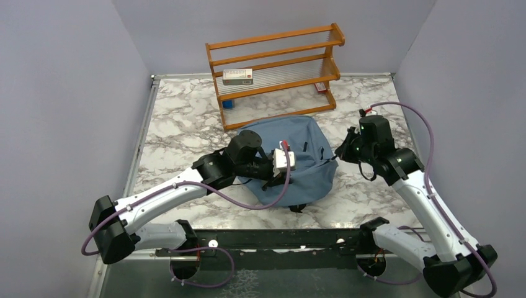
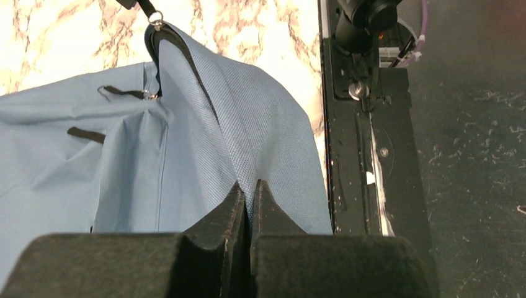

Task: Pack the student bag
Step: Zip the student bag at the center of the board.

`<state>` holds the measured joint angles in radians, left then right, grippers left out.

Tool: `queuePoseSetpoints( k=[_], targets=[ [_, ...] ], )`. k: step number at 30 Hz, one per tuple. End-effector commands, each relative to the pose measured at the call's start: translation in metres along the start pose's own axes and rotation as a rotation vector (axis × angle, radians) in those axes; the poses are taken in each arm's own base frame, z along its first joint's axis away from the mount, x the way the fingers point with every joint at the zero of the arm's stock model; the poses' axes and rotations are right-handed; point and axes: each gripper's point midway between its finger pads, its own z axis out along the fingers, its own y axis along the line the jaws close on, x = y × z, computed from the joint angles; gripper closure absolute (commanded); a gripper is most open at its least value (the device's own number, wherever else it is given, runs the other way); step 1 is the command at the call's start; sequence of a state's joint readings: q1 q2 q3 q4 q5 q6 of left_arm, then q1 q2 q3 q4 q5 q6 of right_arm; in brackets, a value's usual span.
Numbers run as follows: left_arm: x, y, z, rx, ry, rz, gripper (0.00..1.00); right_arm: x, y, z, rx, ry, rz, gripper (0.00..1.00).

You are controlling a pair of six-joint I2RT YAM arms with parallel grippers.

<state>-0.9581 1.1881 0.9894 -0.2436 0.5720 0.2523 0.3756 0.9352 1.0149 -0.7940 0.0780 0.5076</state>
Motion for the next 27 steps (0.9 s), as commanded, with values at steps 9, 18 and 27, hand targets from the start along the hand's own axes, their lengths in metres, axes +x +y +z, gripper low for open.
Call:
queuePoseSetpoints(
  k=[9,18,27],
  targets=[
    [0.051,-0.016,-0.039,-0.061,0.172,-0.003,1.0,-0.037,-0.007,0.066,0.097,-0.115,-0.06,0.99],
    [0.049,-0.01,-0.038,-0.097,0.163,-0.004,0.6,-0.045,0.054,0.051,-0.256,-0.156,-0.173,1.0],
    [-0.033,0.01,-0.007,-0.101,-0.156,-0.03,0.19,-0.035,0.09,0.006,-0.512,-0.153,-0.239,1.0]
  ],
)
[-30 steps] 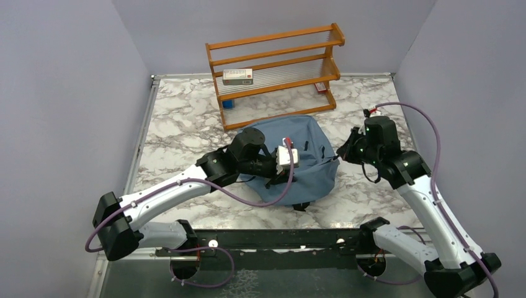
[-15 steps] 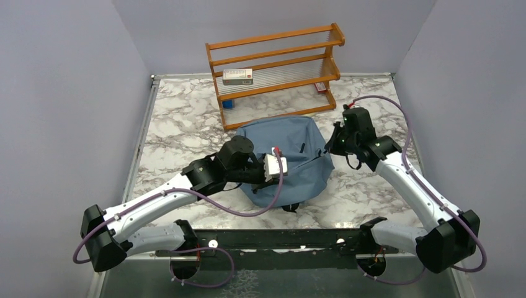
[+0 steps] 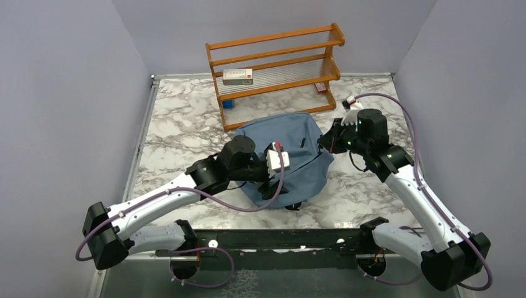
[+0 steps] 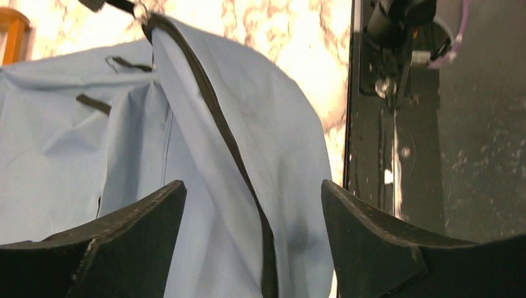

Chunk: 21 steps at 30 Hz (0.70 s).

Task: Pack the student bag
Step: Zip the student bag at the center of the board.

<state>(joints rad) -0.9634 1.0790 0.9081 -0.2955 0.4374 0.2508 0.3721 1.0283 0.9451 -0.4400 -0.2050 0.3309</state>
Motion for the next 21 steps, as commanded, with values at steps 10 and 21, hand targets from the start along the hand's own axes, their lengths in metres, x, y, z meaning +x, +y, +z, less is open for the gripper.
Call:
queuePoseSetpoints(
  k=[10,21],
  targets=[
    [-0.073,0.014,0.065,-0.008,-0.23,-0.114,0.2,-0.016,0.045,-0.032,-0.234,-0.091,-0.059,1.0],
    [-0.034,0.0,0.103,-0.047,-0.106,-0.139,0.5,0.0,0.032,-0.042,-0.159,-0.06,-0.029,1.0]
  ],
)
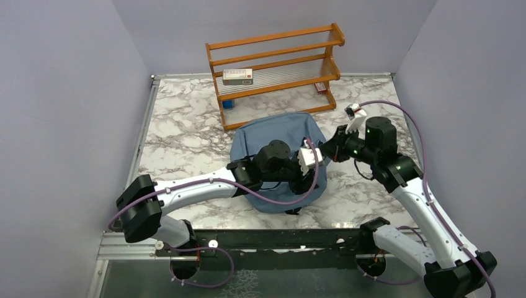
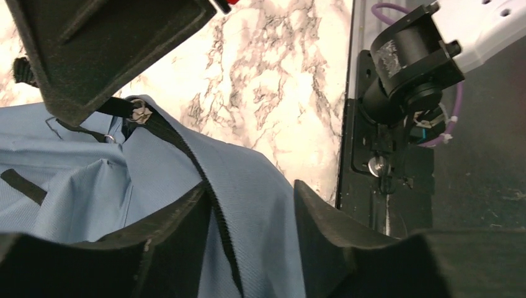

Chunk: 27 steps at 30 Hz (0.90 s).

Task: Pack the student bag
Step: Zip the student bag at the center of the board.

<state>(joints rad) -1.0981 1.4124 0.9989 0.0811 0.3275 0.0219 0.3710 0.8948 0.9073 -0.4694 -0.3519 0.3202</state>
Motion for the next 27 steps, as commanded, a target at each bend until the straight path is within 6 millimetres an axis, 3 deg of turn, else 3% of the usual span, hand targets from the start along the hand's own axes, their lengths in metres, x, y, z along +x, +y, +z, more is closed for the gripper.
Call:
queuePoseSetpoints(
  k=[1,9,17,22,27],
  targets=[
    [0.007,0.0,0.009,-0.045,0.01,-0.009,0.54,-0.005,0.001,-0.01,0.013,-0.039,0.008,0.99],
    [0.067,-0.033,0.012,0.052,0.134,0.015,0.98,0.023,-0.015,-0.013,0.102,0.021,0.12,1.0],
    [0.128,-0.067,0.002,0.139,0.22,0.047,1.0,0.036,-0.034,-0.011,0.206,0.027,0.205,1.0],
    [0.145,-0.074,-0.002,0.165,0.247,0.06,1.0,0.035,-0.051,-0.001,0.277,0.002,0.227,1.0],
    [0.151,-0.085,-0.002,0.217,0.263,0.072,1.0,0.018,-0.075,0.01,0.384,-0.07,0.203,1.0]
  ],
)
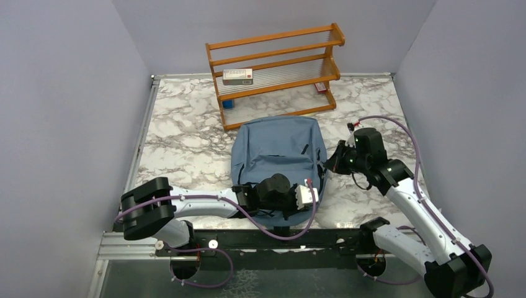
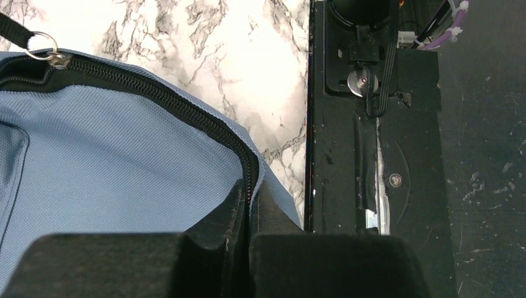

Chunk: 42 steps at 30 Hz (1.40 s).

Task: Pack the student bag
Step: Zip the student bag at the center of the board.

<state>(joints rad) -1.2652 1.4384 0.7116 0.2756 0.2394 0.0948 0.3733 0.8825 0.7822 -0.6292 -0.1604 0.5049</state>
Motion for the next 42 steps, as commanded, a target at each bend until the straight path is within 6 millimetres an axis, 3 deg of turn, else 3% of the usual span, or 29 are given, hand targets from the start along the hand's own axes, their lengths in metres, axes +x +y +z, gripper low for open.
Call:
queuePoseSetpoints(
  k=[1,20,29,35,42],
  targets=[
    [0.043,-0.04,-0.003,0.16,0.132,-0.02,1.0,-0.068,-0.008,0.008,0.094,-0.268,-0.009,1.0],
    [0.047,-0.047,-0.005,0.177,0.148,-0.009,1.0,-0.133,-0.022,0.059,0.216,-0.39,-0.111,1.0],
    [0.037,-0.042,-0.008,0.137,0.118,-0.019,1.0,-0.145,-0.019,0.069,0.189,-0.4,-0.136,1.0],
    [0.025,-0.021,-0.007,0.056,0.092,-0.066,0.99,-0.151,-0.012,0.064,0.167,-0.407,-0.162,1.0],
    [-0.002,0.008,-0.015,-0.033,0.031,-0.109,0.48,-0.15,-0.002,0.05,0.134,-0.399,-0.178,0.98]
  ],
)
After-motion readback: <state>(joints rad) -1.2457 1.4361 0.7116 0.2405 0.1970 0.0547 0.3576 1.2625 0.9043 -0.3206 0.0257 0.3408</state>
